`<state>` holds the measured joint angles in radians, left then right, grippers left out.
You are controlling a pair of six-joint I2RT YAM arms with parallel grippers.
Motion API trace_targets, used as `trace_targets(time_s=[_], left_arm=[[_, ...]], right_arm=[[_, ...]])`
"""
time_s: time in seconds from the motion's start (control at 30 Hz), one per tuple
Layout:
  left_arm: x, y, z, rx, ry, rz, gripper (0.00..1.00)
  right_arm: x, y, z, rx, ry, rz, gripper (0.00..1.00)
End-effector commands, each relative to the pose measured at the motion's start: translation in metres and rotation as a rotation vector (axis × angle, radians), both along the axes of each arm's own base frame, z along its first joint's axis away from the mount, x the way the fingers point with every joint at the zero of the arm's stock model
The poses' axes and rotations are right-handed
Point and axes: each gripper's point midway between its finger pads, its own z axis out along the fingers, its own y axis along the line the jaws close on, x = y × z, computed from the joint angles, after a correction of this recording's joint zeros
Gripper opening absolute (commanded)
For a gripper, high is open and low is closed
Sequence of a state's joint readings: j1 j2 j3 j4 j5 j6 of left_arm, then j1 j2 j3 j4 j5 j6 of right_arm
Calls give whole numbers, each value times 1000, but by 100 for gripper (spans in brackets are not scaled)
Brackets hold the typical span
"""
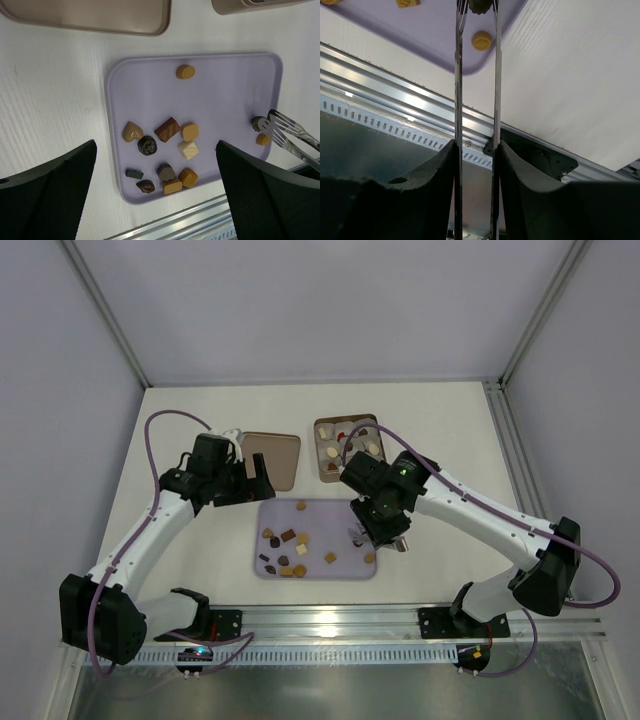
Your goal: Pack the chocolate
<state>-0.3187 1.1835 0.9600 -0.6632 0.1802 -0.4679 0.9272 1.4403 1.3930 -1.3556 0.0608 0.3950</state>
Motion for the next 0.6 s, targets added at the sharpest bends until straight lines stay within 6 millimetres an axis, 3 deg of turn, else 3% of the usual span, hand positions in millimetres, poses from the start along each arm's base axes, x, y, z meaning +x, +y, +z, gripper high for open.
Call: trace_targets(time_s=[0.0,0.57], left_arm=[[1,-2,9,-19,-34,-6,100],[2,-2,9,-17,-33,-5,100]], right_arm=[[-3,-9,8,-30,5,3,40],[-4,-17,-1,-78,13,1,44]])
